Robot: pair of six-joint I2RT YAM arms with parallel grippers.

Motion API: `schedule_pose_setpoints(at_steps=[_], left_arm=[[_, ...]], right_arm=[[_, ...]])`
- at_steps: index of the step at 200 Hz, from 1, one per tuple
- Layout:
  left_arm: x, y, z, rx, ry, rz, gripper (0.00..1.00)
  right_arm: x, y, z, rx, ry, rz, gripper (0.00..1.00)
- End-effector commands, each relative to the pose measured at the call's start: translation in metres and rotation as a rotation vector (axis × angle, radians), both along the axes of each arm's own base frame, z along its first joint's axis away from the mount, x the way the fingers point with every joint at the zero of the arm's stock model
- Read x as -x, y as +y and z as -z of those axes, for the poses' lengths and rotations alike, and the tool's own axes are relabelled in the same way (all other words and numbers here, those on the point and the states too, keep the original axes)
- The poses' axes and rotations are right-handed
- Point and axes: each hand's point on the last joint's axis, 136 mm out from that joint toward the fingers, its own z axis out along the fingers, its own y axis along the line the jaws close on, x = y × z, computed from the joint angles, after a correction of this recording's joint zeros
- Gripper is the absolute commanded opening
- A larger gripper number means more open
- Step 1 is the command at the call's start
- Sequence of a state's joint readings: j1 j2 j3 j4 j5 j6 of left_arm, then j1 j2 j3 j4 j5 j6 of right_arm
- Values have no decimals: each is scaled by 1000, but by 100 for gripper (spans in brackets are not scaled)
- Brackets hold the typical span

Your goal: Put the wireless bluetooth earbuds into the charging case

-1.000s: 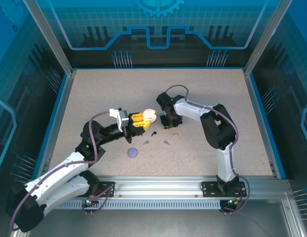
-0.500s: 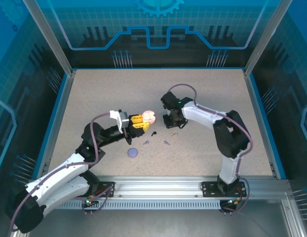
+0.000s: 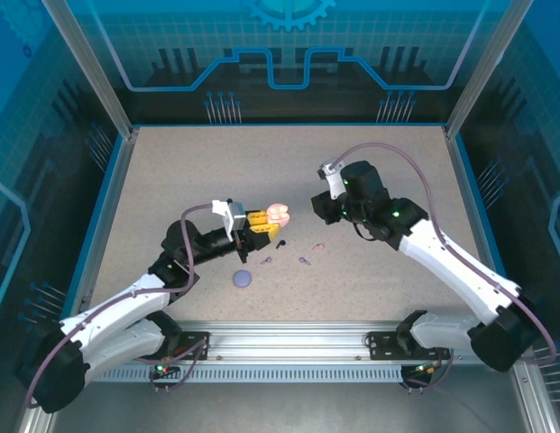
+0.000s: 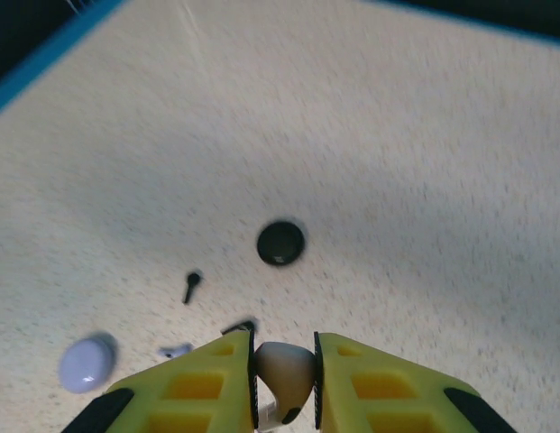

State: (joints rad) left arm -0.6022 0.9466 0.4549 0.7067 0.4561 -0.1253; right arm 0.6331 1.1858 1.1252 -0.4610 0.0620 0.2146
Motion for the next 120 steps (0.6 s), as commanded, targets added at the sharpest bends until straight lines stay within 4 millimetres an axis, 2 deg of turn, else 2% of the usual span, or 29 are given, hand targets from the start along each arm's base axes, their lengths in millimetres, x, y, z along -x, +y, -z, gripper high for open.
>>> schedule_pose_setpoints(at_steps=[1, 31, 56, 85, 120], left_arm=[[-1, -3, -8, 37, -14, 9, 0], [-2, -10, -6, 35, -1, 35, 0], [-2, -13, -5, 36, -9, 44, 1], [0, -15, -4, 27, -22, 60, 1], [1, -16, -3, 21, -30, 65, 1]], right_arm=[[21, 13, -36, -70, -129, -120, 21], [49, 22, -75, -152, -245, -229, 22], [69, 36, -93, -159, -304, -321, 21], [81, 52, -100, -118, -338, -396, 22], [84, 69, -99, -76, -329, -451, 21]])
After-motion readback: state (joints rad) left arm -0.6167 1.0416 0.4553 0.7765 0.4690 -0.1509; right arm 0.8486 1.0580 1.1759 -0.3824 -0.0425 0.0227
